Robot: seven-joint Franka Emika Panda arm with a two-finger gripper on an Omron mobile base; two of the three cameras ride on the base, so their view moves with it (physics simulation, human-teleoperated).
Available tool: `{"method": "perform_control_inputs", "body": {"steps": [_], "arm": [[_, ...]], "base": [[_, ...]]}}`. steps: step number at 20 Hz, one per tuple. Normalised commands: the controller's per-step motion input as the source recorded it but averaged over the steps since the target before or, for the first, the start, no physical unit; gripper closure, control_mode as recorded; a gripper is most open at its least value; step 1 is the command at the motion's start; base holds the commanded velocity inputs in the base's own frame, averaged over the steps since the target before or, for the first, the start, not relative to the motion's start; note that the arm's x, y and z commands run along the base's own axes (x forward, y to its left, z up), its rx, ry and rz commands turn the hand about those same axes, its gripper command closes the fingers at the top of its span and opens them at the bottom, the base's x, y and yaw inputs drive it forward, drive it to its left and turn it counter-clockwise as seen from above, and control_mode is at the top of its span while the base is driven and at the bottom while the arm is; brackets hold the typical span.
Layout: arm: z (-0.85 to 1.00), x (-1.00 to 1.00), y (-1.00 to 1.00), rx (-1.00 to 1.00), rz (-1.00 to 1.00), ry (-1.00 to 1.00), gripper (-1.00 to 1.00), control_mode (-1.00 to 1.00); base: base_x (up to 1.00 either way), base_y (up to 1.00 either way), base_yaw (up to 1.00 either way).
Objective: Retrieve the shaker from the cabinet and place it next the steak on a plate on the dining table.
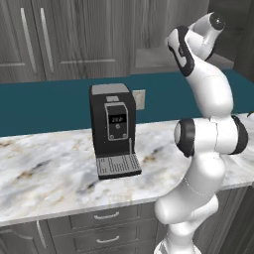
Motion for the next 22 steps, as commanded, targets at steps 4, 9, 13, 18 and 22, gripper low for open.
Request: {"method": "perform_control_inputs", "body": {"steps": [4,9,13,18,22], "arm": [[0.00,0.32,-0.05,0.00,0.02,0.00,-1.00,-1.00],[-0.02,0.29,0.00,0.00,0.00,0.00,1.00,-1.00],[0.00,0.07,0.00,0.00,0.00,0.00,1.00,-1.00],[-0.01,-0.05,0.00,0.00,0.00,0.00,1.00,-1.00],[0.07,-0.96,0.00,0.00,0.00,-0.25,1.00,-1.00]], "base": [[0.00,0.00,0.00],[0.00,0.00,0.00],[0.00,0.00,0.00],[0.00,0.00,0.00],[0.00,0.00,0.00]]}}
